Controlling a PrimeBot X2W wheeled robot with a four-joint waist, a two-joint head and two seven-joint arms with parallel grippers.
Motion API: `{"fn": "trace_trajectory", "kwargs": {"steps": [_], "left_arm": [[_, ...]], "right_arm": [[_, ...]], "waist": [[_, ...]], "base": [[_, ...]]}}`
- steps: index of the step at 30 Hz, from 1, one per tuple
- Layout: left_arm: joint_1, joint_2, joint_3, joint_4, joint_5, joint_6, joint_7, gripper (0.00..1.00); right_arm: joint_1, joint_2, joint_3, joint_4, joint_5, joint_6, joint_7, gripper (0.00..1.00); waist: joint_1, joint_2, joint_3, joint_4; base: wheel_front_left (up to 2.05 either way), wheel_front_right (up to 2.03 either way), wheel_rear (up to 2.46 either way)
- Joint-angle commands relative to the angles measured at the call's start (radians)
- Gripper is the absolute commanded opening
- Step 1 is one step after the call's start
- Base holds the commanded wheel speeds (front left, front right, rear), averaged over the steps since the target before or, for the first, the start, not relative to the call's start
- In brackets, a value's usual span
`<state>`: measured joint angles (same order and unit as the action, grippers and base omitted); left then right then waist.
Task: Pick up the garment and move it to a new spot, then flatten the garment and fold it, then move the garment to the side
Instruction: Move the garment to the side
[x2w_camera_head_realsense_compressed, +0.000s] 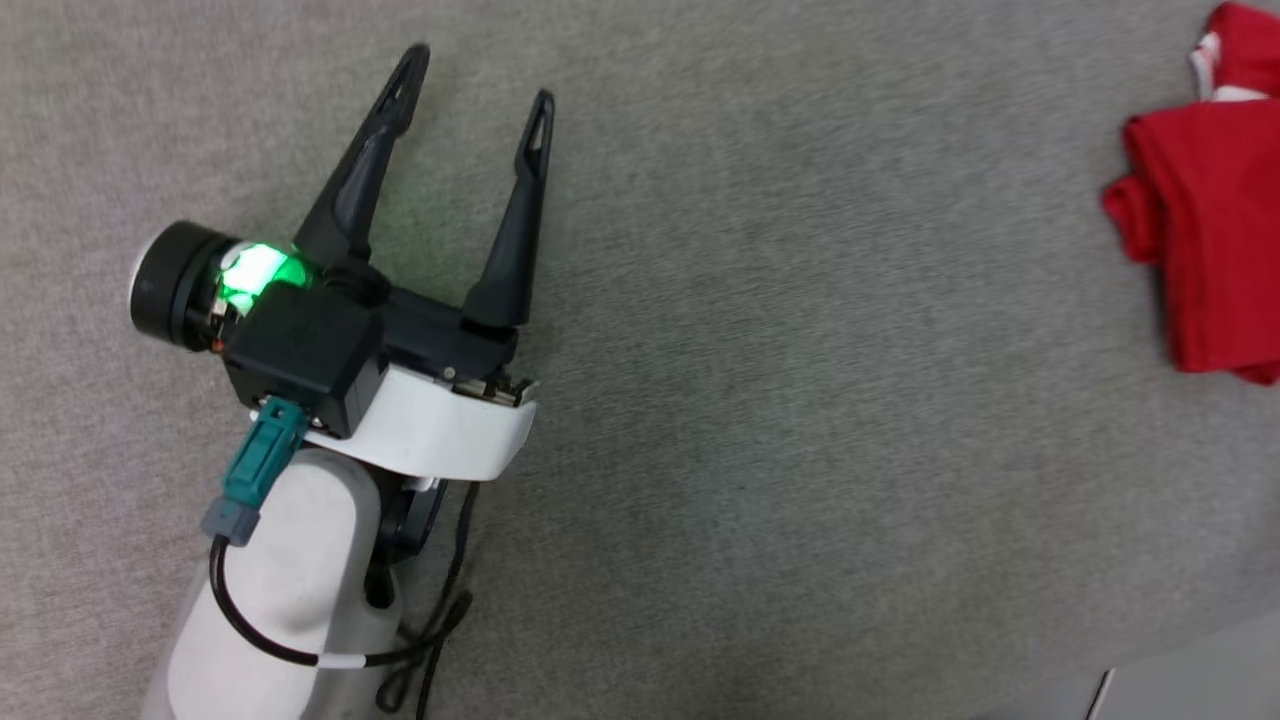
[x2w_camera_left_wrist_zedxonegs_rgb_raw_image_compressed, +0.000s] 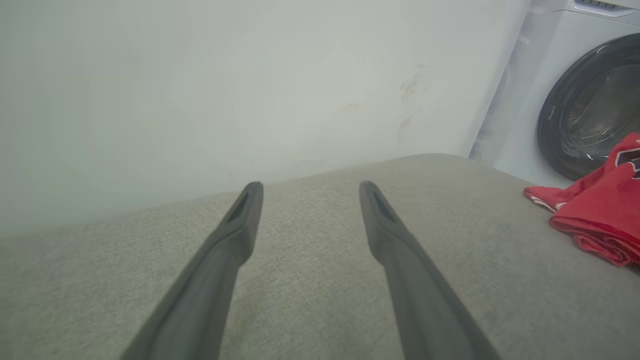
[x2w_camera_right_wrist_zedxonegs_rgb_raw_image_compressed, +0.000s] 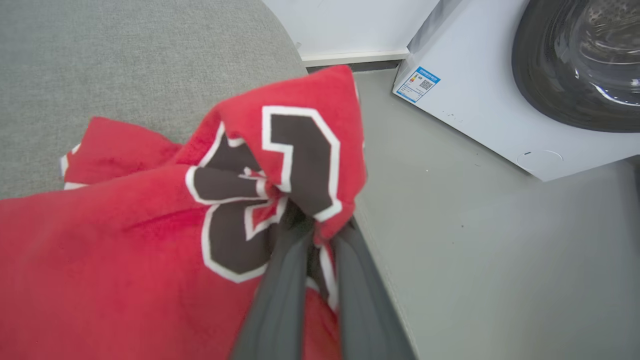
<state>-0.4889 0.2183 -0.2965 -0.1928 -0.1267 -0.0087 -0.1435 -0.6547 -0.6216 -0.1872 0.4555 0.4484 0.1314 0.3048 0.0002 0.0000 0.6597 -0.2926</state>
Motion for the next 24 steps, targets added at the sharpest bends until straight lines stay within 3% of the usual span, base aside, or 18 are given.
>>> {"fn": "trace_trajectory", "kwargs": {"steps": [1, 8, 9, 10, 11, 12, 19, 24], "left_arm": [[-0.018, 0.002, -0.005, -0.004, 0.003, -0.003, 0.001, 1.0], [-0.059, 0.005, -0.032, -0.014, 0.013, -0.018, 0.008, 1.0], [-0.061, 0.005, -0.035, -0.014, 0.013, -0.019, 0.009, 1.0], [-0.062, 0.005, -0.037, -0.012, 0.013, -0.02, 0.008, 1.0], [-0.061, 0.006, -0.038, -0.009, 0.012, -0.02, 0.007, 1.0], [-0.058, 0.006, -0.04, -0.006, 0.01, -0.02, 0.006, 1.0], [-0.023, -0.006, -0.041, 0.036, -0.013, -0.008, -0.017, 1.0], [0.04, -0.012, -0.027, 0.085, -0.046, 0.008, -0.046, 1.0]], "right_arm": [[-0.021, -0.01, -0.009, 0.008, -0.017, -0.002, -0.018, 0.0], [-0.101, -0.006, -0.1, 0.153, -0.165, -0.002, -0.155, 0.0], [-0.11, -0.007, -0.113, 0.18, -0.191, -0.002, -0.167, 0.04], [-0.119, -0.005, -0.131, 0.206, -0.213, -0.002, -0.184, 0.28], [-0.131, 0.001, -0.148, 0.228, -0.235, -0.002, -0.203, 0.71], [-0.137, 0.002, -0.155, 0.25, -0.262, -0.002, -0.218, 1.0], [-0.164, 0.021, -0.201, 0.342, -0.355, -0.002, -0.396, 1.0], [-0.138, 0.048, -0.174, 0.384, -0.344, -0.002, -0.489, 1.0]], "waist": [[-0.0002, 0.0, 0.049, 0.03], [-0.0002, 0.0, 0.093, 0.053], [-0.0002, 0.0, 0.093, 0.055], [-0.0002, 0.0, 0.092, 0.057], [-0.0002, 0.0, 0.089, 0.058], [-0.0002, 0.0, 0.084, 0.059], [-0.0002, 0.0, 0.008, 0.069], [-0.0002, 0.0, -0.098, 0.08]], "base": [[0.0, 0.0, 0.0], [0.0, 0.0, 0.0], [0.0, 0.0, 0.0], [0.0, 0.0, 0.0], [0.0, 0.0, 0.0], [0.0, 0.0, 0.0], [0.0, 0.0, 0.0], [0.0, 0.0, 0.0]]}}
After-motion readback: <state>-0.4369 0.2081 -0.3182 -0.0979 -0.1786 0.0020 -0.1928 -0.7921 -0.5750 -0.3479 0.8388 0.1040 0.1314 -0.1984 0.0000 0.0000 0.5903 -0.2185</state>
